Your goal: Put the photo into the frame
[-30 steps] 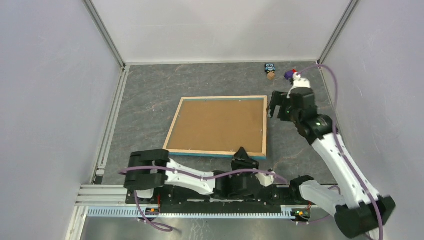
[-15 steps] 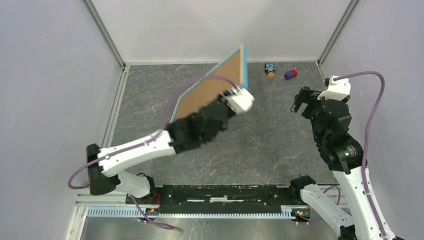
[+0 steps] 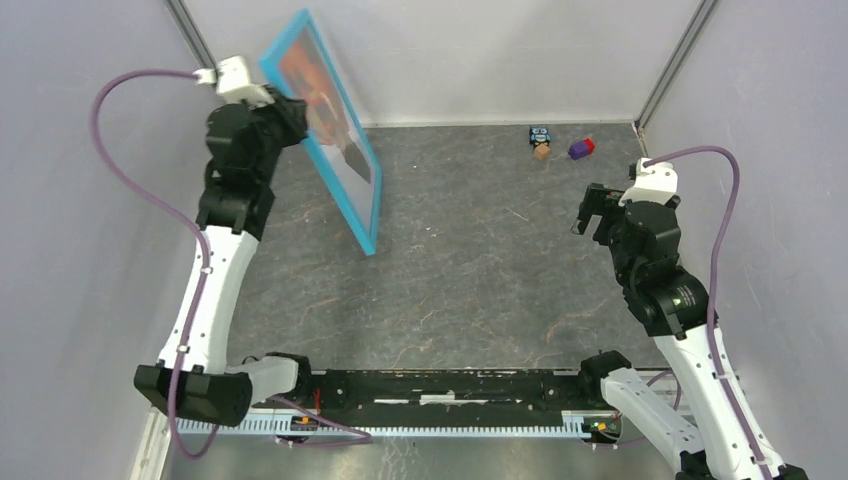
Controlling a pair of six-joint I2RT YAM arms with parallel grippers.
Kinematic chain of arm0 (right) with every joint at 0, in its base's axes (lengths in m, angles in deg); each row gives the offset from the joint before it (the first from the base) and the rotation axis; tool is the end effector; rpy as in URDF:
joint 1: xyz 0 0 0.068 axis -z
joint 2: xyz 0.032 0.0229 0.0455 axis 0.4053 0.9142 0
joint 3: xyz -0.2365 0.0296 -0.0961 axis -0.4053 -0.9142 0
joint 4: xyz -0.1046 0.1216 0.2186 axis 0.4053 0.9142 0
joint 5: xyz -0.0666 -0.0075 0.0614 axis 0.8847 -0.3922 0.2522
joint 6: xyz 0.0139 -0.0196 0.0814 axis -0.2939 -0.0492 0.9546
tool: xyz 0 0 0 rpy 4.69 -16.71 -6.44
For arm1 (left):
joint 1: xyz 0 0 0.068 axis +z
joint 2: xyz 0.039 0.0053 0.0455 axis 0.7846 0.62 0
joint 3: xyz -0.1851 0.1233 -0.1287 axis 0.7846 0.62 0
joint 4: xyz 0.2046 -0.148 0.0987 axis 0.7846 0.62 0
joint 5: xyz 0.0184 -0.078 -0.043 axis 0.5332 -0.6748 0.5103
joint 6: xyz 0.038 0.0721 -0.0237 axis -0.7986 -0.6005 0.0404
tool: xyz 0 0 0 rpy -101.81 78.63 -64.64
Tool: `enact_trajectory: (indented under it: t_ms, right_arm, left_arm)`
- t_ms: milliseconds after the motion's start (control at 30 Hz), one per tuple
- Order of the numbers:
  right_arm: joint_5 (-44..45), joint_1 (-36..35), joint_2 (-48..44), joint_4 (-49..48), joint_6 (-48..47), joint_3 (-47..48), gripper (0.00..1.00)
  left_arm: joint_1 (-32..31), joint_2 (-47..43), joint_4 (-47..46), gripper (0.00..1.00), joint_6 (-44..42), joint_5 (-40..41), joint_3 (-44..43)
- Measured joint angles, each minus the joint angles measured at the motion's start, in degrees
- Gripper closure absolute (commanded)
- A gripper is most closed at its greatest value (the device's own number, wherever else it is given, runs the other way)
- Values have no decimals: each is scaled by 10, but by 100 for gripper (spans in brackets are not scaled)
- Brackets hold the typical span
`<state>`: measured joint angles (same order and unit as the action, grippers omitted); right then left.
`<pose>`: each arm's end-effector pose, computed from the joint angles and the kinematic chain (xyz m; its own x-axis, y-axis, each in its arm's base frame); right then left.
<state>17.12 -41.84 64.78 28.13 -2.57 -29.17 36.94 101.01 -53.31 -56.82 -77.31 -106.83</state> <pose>0.1987 0.0292 0.3662 -0.2443 0.1544 -0.9573 0.1973 0.9745 0.1068 0.3063 -0.0673 0.4681 -0.0225 -0.2336 -0.9721 0.0796 0.9688 -0.2346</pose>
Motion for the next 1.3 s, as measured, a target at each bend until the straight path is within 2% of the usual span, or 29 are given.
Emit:
enact_trajectory:
  t_ms: [100,233,467,667,933,1100,1167,1300]
  right_arm:
    - [-4,0,-2,-1,-2,-10,2]
    - [-10,0,-6,-5,-4,-19,2]
    - [-23,0,-7,-19,-8,-27,2]
    - [-37,0,-6,-23,-7,-46,2]
    - [-63,0,-4,-26,-7,-56,2]
    - [-76,0,0,-25,-6,-57,2]
    - [-81,0,0,-25,-6,-57,2]
    - [-87,0,0,-26,-5,-58,2]
  left_arm:
    - [140,-9,-53,98,116,-88,70]
    - [282,-12,-122,98,265,-149,207]
    - [408,-7,-266,98,460,-209,399]
    - [437,61,-407,98,566,-212,493]
    - [435,189,-544,98,620,-222,507]
    - [434,235,-590,97,630,-224,513]
    - [434,251,-600,95,631,-226,513]
    - [432,260,-593,77,631,-226,514]
